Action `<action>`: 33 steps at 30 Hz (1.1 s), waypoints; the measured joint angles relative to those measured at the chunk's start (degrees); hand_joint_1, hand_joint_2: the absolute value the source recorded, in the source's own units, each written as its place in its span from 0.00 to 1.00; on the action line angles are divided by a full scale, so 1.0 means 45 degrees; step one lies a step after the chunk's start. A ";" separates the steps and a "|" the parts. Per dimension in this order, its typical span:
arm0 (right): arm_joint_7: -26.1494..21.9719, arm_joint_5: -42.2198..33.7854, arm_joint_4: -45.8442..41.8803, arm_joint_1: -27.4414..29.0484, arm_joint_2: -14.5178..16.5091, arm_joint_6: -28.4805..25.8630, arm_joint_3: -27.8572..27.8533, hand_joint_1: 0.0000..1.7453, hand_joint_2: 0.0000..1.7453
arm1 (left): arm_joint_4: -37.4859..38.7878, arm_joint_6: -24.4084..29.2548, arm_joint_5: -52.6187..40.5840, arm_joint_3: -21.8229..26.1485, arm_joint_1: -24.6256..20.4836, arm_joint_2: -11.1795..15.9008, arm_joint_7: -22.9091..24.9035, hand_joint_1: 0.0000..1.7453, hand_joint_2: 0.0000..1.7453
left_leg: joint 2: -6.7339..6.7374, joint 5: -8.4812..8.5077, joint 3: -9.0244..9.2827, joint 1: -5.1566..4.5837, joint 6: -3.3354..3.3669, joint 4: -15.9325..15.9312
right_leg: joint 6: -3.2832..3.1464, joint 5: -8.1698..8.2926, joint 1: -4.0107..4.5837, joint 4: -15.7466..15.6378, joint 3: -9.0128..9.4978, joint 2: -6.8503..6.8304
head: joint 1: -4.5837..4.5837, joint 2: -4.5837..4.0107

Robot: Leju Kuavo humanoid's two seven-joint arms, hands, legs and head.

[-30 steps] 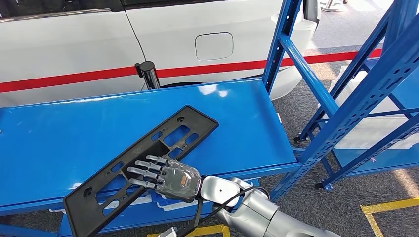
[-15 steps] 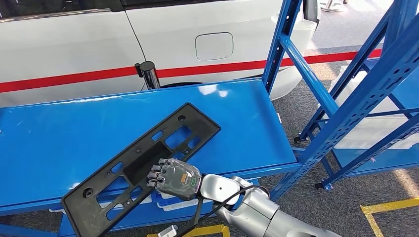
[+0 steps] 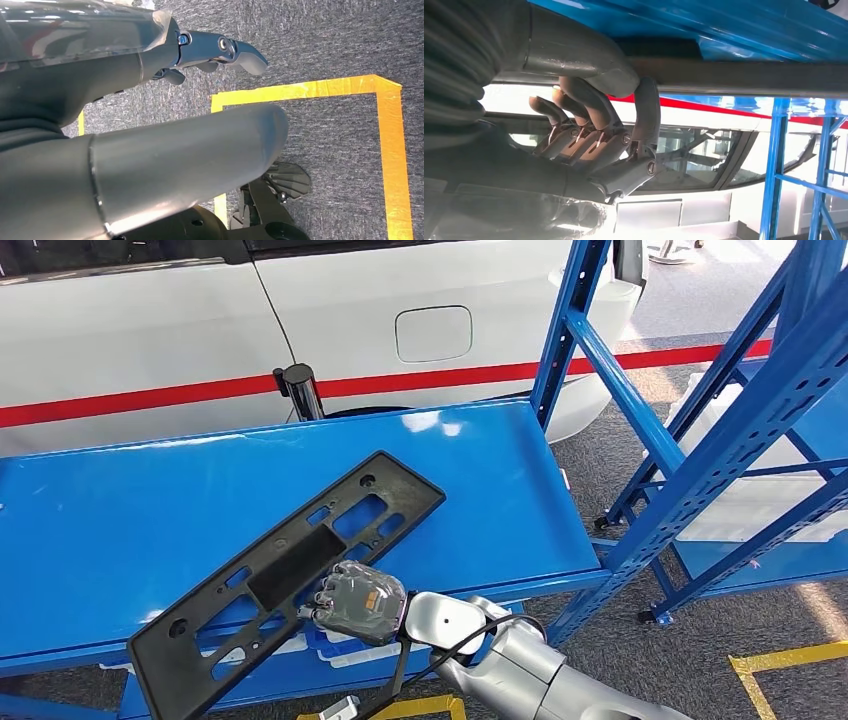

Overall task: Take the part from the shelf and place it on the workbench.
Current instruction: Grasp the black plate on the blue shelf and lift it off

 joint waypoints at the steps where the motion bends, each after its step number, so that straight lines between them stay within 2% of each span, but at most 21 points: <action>1: 0.0001 0.0005 -0.0025 0.0000 -0.0004 0.0038 -0.0002 0.95 1.00 | 0.0000 -0.0004 -0.0010 0.0000 0.0000 0.0000 -0.0009 0.00 0.00 | 0.0000 0.0000 0.0000 0.0000 0.0000 0.0000 | 0.0000 0.0000 0.0000 0.0000 0.0000 0.0000 | 0.0000 0.0000; 2: 0.0002 0.0011 -0.0042 0.0000 -0.0006 0.0061 -0.0005 0.78 1.00 | 0.0000 -0.0007 -0.0015 0.0000 0.0000 0.0000 -0.0017 0.00 0.00 | 0.0000 0.0000 0.0000 0.0000 0.0000 0.0000 | 0.0000 0.0000 0.0000 0.0000 0.0000 0.0000 | 0.0000 0.0000; 5: 0.0013 0.0028 -0.0076 0.0000 -0.0014 0.0073 -0.0007 0.07 1.00 | 0.0000 -0.0013 -0.0015 0.0000 0.0000 0.0000 -0.0025 0.00 0.00 | 0.0000 0.0000 0.0000 0.0000 0.0000 0.0000 | 0.0000 0.0000 0.0000 0.0000 -0.0001 0.0000 | -0.0001 0.0000; 6: 0.0024 0.0025 -0.0096 0.0000 -0.0019 0.0073 -0.0010 0.00 1.00 | 0.0000 -0.0015 -0.0018 0.0000 0.0000 0.0000 -0.0025 0.00 0.00 | 0.0000 0.0000 0.0000 0.0000 0.0000 0.0000 | 0.0000 0.0000 0.0000 0.0000 -0.0001 0.0000 | -0.0001 0.0000; 33: 0.0096 0.0106 -0.0404 0.0010 -0.0184 0.0103 -0.0201 0.00 1.00 | 0.0000 0.0001 -0.0029 0.0053 0.0000 -0.0016 0.0013 0.00 0.00 | 0.0000 0.0000 -0.0001 0.0000 0.0000 0.0000 | 0.0000 0.0000 0.0000 0.0000 0.0000 0.0000 | 0.0000 0.0000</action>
